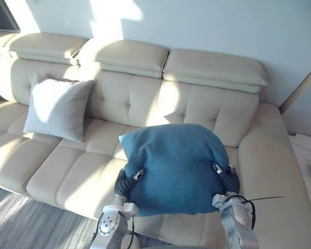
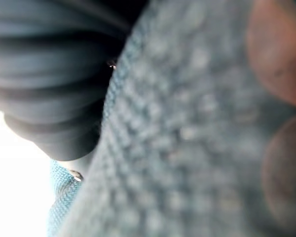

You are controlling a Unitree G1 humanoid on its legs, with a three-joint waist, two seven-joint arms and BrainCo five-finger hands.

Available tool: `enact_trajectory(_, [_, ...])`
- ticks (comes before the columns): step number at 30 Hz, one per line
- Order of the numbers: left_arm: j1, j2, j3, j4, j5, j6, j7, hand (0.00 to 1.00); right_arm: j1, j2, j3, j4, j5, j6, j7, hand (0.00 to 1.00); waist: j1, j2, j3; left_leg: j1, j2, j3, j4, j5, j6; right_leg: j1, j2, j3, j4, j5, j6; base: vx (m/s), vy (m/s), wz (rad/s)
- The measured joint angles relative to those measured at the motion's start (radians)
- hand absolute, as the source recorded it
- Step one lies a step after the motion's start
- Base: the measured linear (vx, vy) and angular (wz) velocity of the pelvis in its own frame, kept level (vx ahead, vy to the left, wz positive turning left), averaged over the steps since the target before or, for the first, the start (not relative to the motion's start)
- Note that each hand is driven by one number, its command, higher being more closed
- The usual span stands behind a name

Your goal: Pick up cushions and gather them together orderly.

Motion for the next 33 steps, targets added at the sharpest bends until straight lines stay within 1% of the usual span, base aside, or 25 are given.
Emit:
enact_trajectory(2, [0.000, 0.000, -0.019, 0.008, 0.009, 0.007, 0.004, 1.00, 0.001, -0.019, -0.001, 0.037, -0.029, 0.002, -0.011, 1.00, -0.004, 0.010, -0.006, 0.038, 0.009, 0.006, -0.078, 0.040, -0.010, -0.002, 0.012, 0.008, -0.003, 0.003, -0.004, -0.04, -0.093, -0.12])
enact_trajectory(4, [-0.003, -0.001, -0.034, 0.010, 0.019, 0.008, 0.006, 1.00, -0.004, -0.029, -0.008, 0.058, -0.046, 0.003, -0.026, 1.00, -0.004, 0.018, -0.013, 0.057, 0.030, 0.024, -0.150, 0.077, -0.019, -0.022, 0.031, 0.020, -0.019, 0.020, -0.015, -0.03, -0.081, -0.26])
enact_trajectory(5, [-0.012, -0.001, -0.034, 0.010, 0.021, 0.008, 0.011, 1.00, -0.012, -0.029, -0.008, 0.058, -0.070, 0.003, -0.037, 1.00, -0.004, 0.030, -0.016, 0.054, 0.035, 0.028, -0.163, 0.086, -0.020, -0.033, 0.038, 0.026, -0.023, 0.028, -0.014, -0.03, -0.058, -0.38])
enact_trajectory(6, [-0.032, -0.001, -0.033, 0.010, 0.027, 0.008, 0.025, 1.00, -0.031, -0.029, -0.007, 0.058, -0.092, 0.006, -0.049, 1.00, -0.002, 0.027, -0.007, 0.049, 0.044, 0.045, -0.186, 0.099, -0.021, -0.054, 0.047, 0.042, -0.031, 0.045, -0.017, -0.02, -0.034, -0.45])
enact_trajectory(7, [-0.061, -0.001, -0.027, 0.010, 0.032, 0.007, 0.029, 1.00, -0.064, -0.031, -0.007, 0.058, -0.108, 0.008, -0.058, 1.00, 0.003, 0.038, 0.005, 0.043, 0.050, 0.057, -0.194, 0.105, -0.019, -0.072, 0.053, 0.058, -0.034, 0.058, -0.016, -0.05, -0.017, -0.43])
enact_trajectory(8, [-0.090, 0.000, -0.023, 0.010, 0.036, 0.007, 0.039, 1.00, -0.095, -0.036, -0.007, 0.058, -0.110, 0.009, -0.068, 1.00, 0.002, 0.039, 0.017, 0.023, 0.052, 0.061, -0.191, 0.109, -0.018, -0.094, 0.055, 0.063, -0.033, 0.067, -0.014, -0.09, 0.000, -0.44])
enact_trajectory(9, [-0.138, -0.001, -0.018, 0.010, 0.039, 0.003, 0.056, 1.00, -0.146, -0.045, -0.007, 0.058, -0.136, 0.009, -0.088, 1.00, 0.002, 0.034, 0.026, -0.022, 0.057, 0.078, -0.191, 0.118, -0.014, -0.151, 0.057, 0.078, -0.031, 0.083, -0.010, -0.12, 0.005, -0.39])
enact_trajectory(11, [-0.241, -0.005, 0.012, 0.010, 0.039, -0.006, 0.083, 1.00, -0.269, -0.056, -0.001, 0.057, -0.151, 0.009, -0.119, 1.00, 0.004, 0.028, 0.089, -0.078, 0.059, 0.097, -0.184, 0.136, -0.004, -0.210, 0.061, 0.100, -0.029, 0.117, -0.003, -0.13, 0.013, -0.41])
enact_trajectory(13, [-0.367, -0.005, 0.044, 0.010, 0.040, -0.010, 0.140, 1.00, -0.408, -0.062, 0.003, 0.054, -0.187, 0.009, -0.168, 1.00, 0.012, 0.016, 0.113, -0.193, 0.061, 0.123, -0.144, 0.143, 0.002, -0.336, 0.058, 0.120, -0.004, 0.146, 0.006, -0.18, 0.034, -0.39])
enact_trajectory(16, [-0.498, -0.006, 0.079, 0.010, 0.040, -0.019, 0.203, 1.00, -0.543, -0.068, 0.008, 0.054, -0.211, 0.011, -0.222, 1.00, 0.023, 0.017, 0.147, -0.264, 0.054, 0.133, -0.104, 0.141, 0.012, -0.421, 0.049, 0.124, 0.049, 0.150, 0.013, -0.11, 0.029, -0.17])
enact_trajectory(17, [-0.579, -0.001, 0.091, 0.012, 0.040, -0.028, 0.234, 1.00, -0.614, -0.084, 0.004, 0.054, -0.221, 0.012, -0.250, 1.00, 0.031, 0.016, 0.164, -0.295, 0.053, 0.134, -0.088, 0.142, 0.014, -0.457, 0.046, 0.125, 0.069, 0.150, 0.013, -0.12, 0.026, -0.05])
enact_trajectory(19, [-0.718, 0.013, 0.101, 0.024, 0.045, -0.050, 0.271, 1.00, -0.739, -0.125, -0.002, 0.054, -0.222, 0.013, -0.288, 1.00, 0.053, 0.018, 0.173, -0.376, 0.056, 0.130, -0.052, 0.142, 0.020, -0.528, 0.046, 0.125, 0.088, 0.154, 0.020, -0.13, 0.019, -0.03])
enact_trajectory(21, [-0.912, 0.049, 0.138, 0.100, 0.049, -0.099, 0.312, 1.00, -0.936, -0.147, -0.021, 0.085, -0.226, 0.012, -0.327, 1.00, 0.058, 0.024, 0.225, -0.417, 0.054, 0.129, -0.051, 0.164, 0.033, -0.572, 0.044, 0.127, 0.091, 0.171, 0.032, -0.14, 0.012, -0.04])
enact_trajectory(23, [-1.080, 0.082, 0.173, 0.190, 0.048, -0.124, 0.344, 1.00, -1.111, -0.155, -0.035, 0.159, -0.259, 0.006, -0.354, 1.00, 0.056, 0.027, 0.256, -0.461, 0.051, 0.131, -0.059, 0.184, 0.042, -0.621, 0.043, 0.132, 0.090, 0.190, 0.037, -0.15, 0.017, -0.05])
enact_trajectory(24, [-1.162, 0.098, 0.188, 0.235, 0.048, -0.133, 0.356, 1.00, -1.196, -0.167, -0.036, 0.209, -0.263, 0.002, -0.369, 1.00, 0.053, 0.027, 0.273, -0.480, 0.046, 0.131, -0.079, 0.205, 0.046, -0.647, 0.040, 0.133, 0.086, 0.201, 0.040, -0.10, 0.021, 0.01])
enact_trajectory(27, [-1.349, 0.124, 0.216, 0.348, 0.042, -0.143, 0.374, 1.00, -1.380, -0.195, -0.041, 0.318, -0.264, 0.000, -0.401, 1.00, 0.049, 0.029, 0.323, -0.521, 0.034, 0.131, -0.152, 0.267, 0.058, -0.699, 0.034, 0.132, 0.046, 0.244, 0.050, -0.06, 0.027, 0.02])
enact_trajectory(28, [-1.389, 0.130, 0.226, 0.386, 0.036, -0.146, 0.375, 1.00, -1.417, -0.195, -0.047, 0.346, -0.264, 0.000, -0.406, 1.00, 0.046, 0.029, 0.331, -0.537, 0.031, 0.131, -0.176, 0.284, 0.060, -0.721, 0.033, 0.131, 0.032, 0.256, 0.053, -0.04, 0.031, 0.02])
enact_trajectory(29, [-1.415, 0.134, 0.228, 0.418, 0.034, -0.148, 0.376, 1.00, -1.441, -0.196, -0.056, 0.368, -0.264, 0.000, -0.409, 1.00, 0.046, 0.029, 0.341, -0.547, 0.027, 0.131, -0.191, 0.295, 0.061, -0.733, 0.030, 0.131, 0.024, 0.262, 0.056, -0.03, 0.039, 0.03])
enact_trajectory(30, [-1.458, 0.141, 0.228, 0.464, 0.031, -0.148, 0.376, 1.00, -1.480, -0.195, -0.065, 0.408, -0.264, 0.002, -0.413, 1.00, 0.046, 0.030, 0.373, -0.549, 0.023, 0.131, -0.206, 0.306, 0.064, -0.740, 0.028, 0.131, 0.020, 0.266, 0.058, -0.01, 0.032, 0.05])
enact_trajectory(31, [-1.487, 0.143, 0.230, 0.503, 0.024, -0.147, 0.375, 1.00, -1.502, -0.194, -0.072, 0.437, -0.264, 0.007, -0.415, 1.00, 0.045, 0.030, 0.386, -0.565, 0.019, 0.129, -0.214, 0.314, 0.064, -0.757, 0.024, 0.126, 0.019, 0.267, 0.060, 0.00, 0.029, 0.07])
enact_trajectory(33, [-1.537, 0.140, 0.243, 0.566, 0.016, -0.139, 0.370, 1.00, -1.537, -0.191, -0.077, 0.488, -0.263, 0.020, -0.426, 1.00, 0.042, 0.030, 0.387, -0.622, 0.015, 0.122, -0.215, 0.323, 0.066, -0.810, 0.019, 0.119, 0.020, 0.271, 0.064, 0.02, 0.031, 0.09])
